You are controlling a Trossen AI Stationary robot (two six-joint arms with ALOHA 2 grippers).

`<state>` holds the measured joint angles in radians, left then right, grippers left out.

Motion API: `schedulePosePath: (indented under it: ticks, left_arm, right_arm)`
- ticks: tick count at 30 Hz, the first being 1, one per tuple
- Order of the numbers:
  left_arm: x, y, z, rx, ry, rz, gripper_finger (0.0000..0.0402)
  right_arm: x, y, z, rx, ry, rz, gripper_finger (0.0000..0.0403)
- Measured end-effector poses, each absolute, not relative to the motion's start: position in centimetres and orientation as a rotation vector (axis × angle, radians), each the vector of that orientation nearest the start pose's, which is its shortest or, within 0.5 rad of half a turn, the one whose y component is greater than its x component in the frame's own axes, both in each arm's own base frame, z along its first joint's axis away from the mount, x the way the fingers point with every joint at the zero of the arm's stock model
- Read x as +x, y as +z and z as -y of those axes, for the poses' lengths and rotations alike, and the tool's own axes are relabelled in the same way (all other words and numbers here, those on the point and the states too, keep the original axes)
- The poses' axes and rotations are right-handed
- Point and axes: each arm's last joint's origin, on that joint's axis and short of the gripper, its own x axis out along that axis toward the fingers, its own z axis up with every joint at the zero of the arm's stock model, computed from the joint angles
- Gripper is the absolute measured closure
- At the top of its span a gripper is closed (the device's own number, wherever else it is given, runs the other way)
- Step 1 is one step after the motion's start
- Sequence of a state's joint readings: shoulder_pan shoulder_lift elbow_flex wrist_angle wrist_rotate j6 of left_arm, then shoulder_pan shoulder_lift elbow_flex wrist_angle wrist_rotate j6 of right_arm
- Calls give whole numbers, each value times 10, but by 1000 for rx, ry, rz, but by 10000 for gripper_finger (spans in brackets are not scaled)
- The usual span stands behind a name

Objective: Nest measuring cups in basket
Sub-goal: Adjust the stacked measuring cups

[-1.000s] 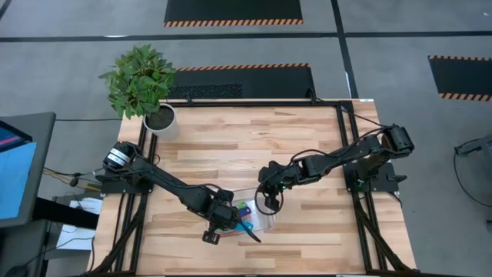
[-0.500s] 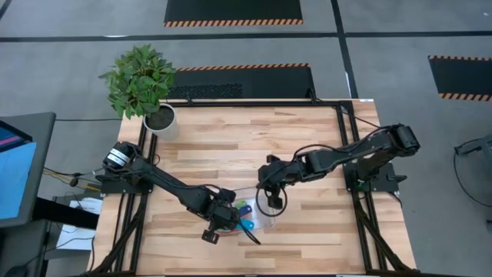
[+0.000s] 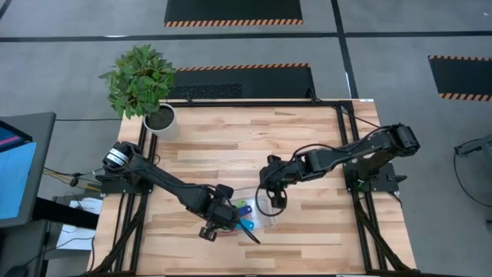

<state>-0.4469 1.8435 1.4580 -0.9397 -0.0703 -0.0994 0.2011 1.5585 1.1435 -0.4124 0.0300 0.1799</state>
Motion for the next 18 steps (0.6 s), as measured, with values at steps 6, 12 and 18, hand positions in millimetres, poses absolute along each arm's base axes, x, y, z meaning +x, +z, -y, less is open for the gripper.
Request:
schedulePosePath:
  ticks: [6,12,18]
  left_arm:
    - [328,234,153,267,-189,-1319,401]
    - [320,234,151,210,-103,-1386,401]
    - [298,255,148,198,40,-1405,401]
  right_arm:
    - [326,254,-71,64,282,-808,391]
    - [341,237,-80,35,333,-790,389]
    - [356,238,-86,24,347,-744,393]
